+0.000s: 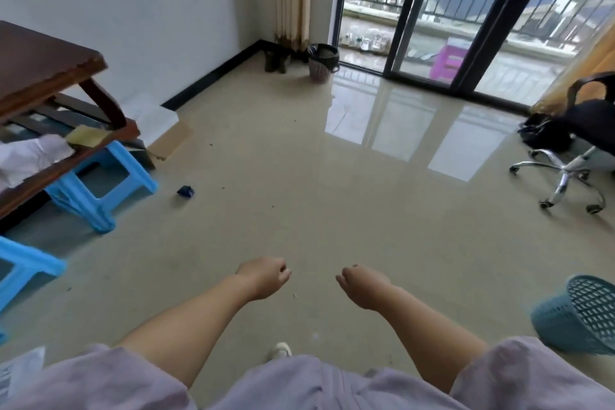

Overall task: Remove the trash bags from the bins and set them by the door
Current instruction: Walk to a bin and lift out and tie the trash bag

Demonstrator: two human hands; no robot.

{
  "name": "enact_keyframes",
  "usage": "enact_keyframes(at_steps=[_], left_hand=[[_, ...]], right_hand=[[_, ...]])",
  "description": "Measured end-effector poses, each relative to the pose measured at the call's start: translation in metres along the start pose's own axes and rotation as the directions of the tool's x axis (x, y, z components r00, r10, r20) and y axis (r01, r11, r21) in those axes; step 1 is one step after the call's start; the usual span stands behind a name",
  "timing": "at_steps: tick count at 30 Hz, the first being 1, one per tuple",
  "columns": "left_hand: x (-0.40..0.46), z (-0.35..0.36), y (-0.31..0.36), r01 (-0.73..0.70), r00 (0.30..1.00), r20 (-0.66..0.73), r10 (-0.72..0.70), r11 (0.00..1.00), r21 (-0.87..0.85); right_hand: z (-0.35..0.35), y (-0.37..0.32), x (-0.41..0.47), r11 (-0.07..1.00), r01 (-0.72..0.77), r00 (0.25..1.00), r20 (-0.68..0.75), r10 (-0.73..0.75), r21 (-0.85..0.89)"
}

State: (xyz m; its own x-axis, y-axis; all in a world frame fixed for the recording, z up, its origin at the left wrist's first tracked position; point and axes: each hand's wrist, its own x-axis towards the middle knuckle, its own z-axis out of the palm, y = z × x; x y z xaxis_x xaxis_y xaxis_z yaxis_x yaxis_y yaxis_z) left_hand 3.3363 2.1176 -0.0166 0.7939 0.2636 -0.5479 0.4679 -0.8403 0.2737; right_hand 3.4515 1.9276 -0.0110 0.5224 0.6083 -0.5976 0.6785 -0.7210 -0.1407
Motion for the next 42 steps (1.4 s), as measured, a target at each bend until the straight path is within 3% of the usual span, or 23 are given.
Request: enact_keyframes(at_steps=[14,25,33,42], left_hand=[[0.300,-0.230,-0.049,0.015,1.000,-0.006,-0.014,1.000,0.019],[0.520,-0.401,-0.081,0.071,0.995,-0.053,-0.081,0.984,-0.165],[0.706,-0.544,-0.135,-0.023,1.000,-0.021,0.022,0.999,-0.033],[0.909,-0.694,-0.164,-0.111,0.990,0.095,0.101,0.987,0.112]], right_hand=[[-0.218,0.044,0.311,0.993,-0.035,0.999,-0.026,0.038,0.113],[-0.409,0.065,0.548,0.992,0.005,0.999,0.031,-0.009,0.123],[-0.524,0.073,0.741,0.977,-0.061,0.998,-0.011,0.065,0.206],[-0.673,0.111,0.890,0.947,-0.130,0.989,-0.031,0.145,0.295]])
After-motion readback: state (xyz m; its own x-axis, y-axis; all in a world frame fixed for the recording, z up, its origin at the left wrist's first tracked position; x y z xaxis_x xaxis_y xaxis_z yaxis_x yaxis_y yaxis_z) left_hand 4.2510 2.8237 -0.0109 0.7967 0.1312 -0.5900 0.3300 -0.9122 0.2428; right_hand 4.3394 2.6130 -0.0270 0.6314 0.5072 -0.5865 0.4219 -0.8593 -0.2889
